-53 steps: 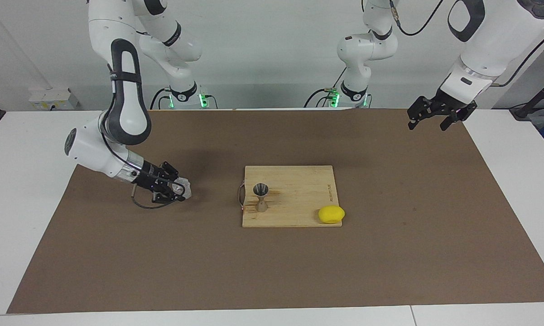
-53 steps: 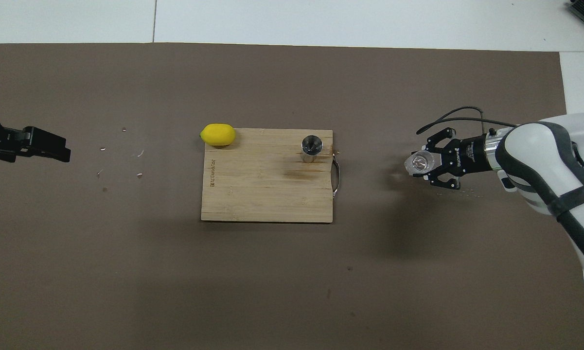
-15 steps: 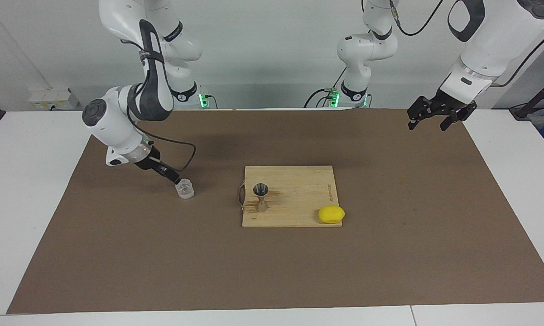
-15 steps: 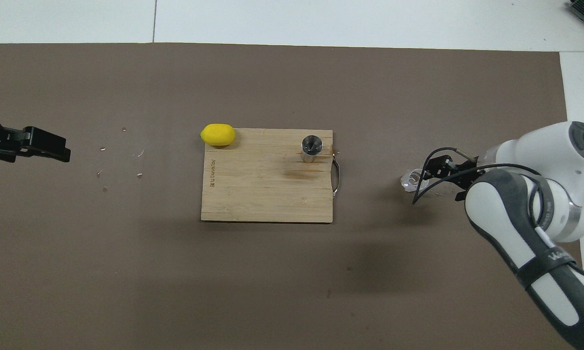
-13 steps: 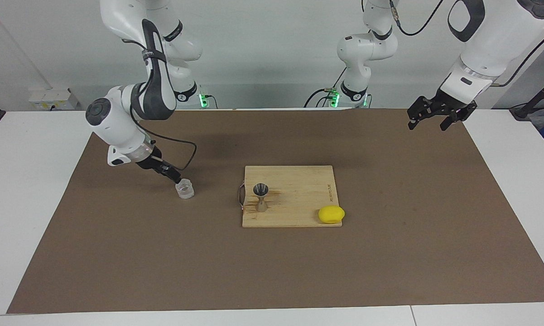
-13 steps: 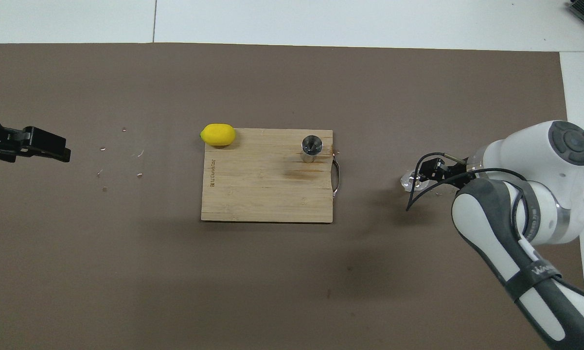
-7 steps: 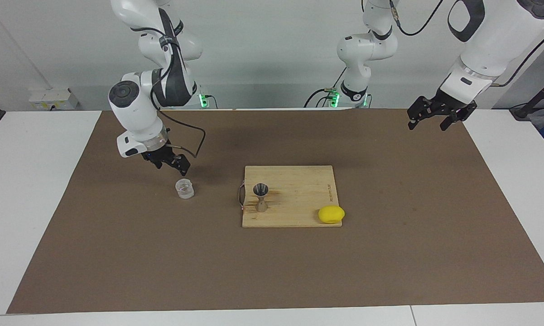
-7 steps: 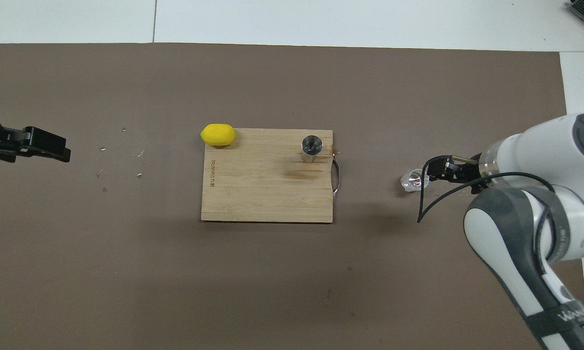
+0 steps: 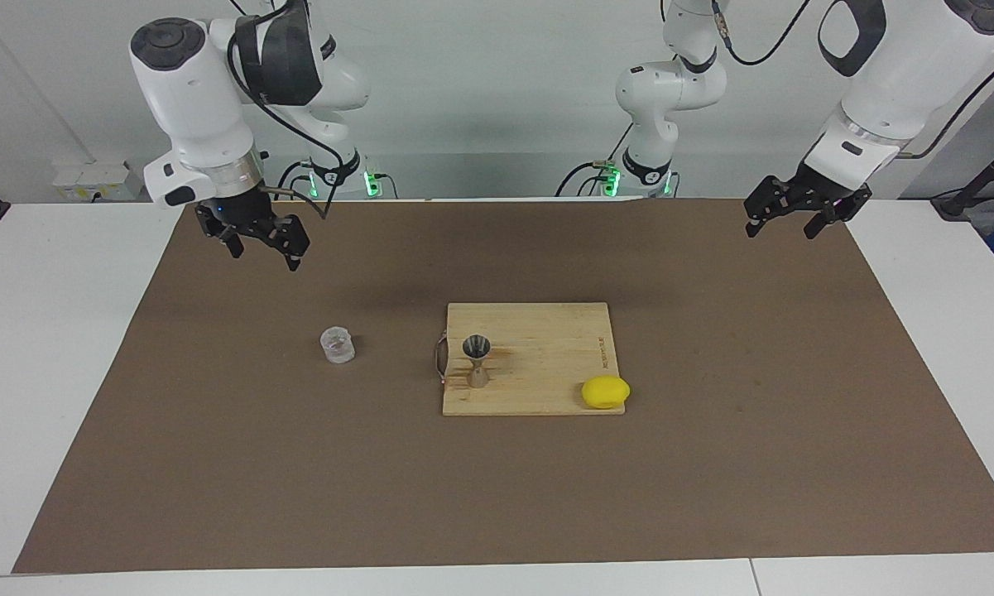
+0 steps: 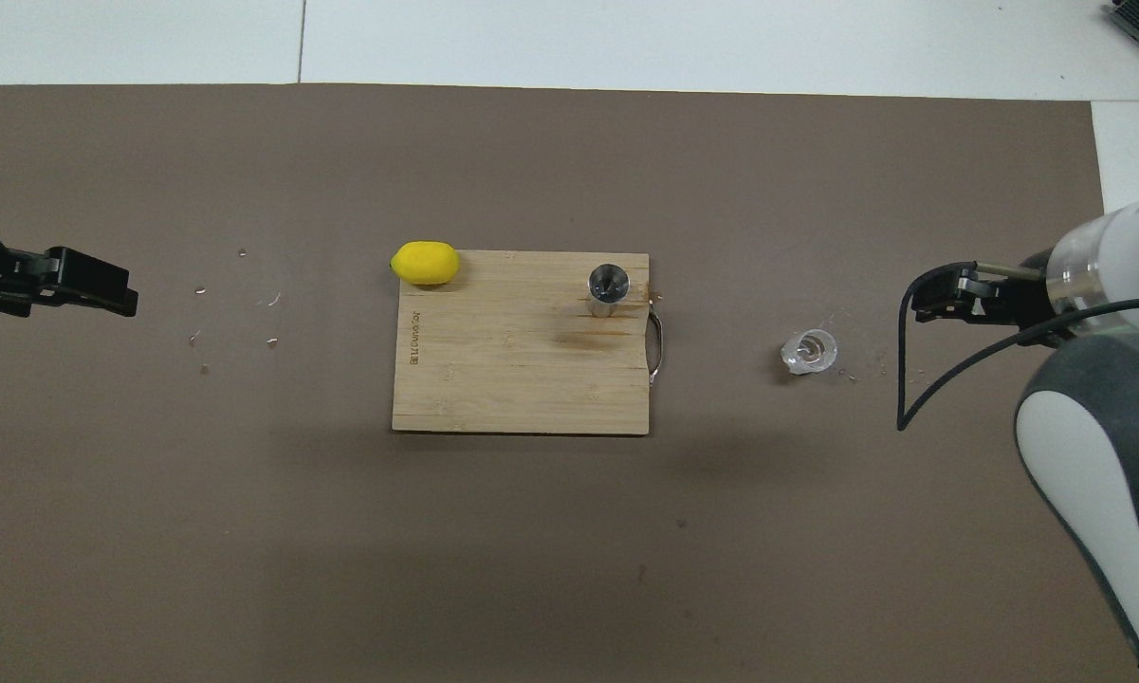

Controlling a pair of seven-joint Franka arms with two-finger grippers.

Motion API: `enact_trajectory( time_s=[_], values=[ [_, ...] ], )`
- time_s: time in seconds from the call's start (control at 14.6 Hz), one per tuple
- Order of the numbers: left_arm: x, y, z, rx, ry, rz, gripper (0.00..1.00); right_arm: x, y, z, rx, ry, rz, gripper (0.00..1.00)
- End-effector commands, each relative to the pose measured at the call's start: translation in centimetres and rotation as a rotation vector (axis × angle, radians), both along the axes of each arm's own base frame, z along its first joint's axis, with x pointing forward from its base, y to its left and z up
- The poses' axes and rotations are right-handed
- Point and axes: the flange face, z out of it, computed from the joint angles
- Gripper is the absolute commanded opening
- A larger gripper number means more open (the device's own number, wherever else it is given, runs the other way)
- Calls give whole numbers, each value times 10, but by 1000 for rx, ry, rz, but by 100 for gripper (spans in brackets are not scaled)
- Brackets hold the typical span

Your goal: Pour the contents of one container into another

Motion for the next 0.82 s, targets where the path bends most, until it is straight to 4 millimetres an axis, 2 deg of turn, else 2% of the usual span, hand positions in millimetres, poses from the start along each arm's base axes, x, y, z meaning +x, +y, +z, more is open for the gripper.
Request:
enact_trajectory(
  time_s=[0.0,0.14,0.34,0.55,0.75],
  values=[
    [-9,1,2,-9,-9,-7,100,8,-3,28,-17,-5,29,100],
    [-9,1,2,-9,-9,-7,100,5,-4,46,-16,7,59,100],
    [-9,1,2,-9,-9,-7,100,6,-5,59,-1,40,84,100],
    [-9,1,2,-9,-9,-7,100,3,-7,64,17,90,117,100],
    [-9,1,2,-9,-9,-7,100,0,-3,60,34,112,152,100]
  ],
)
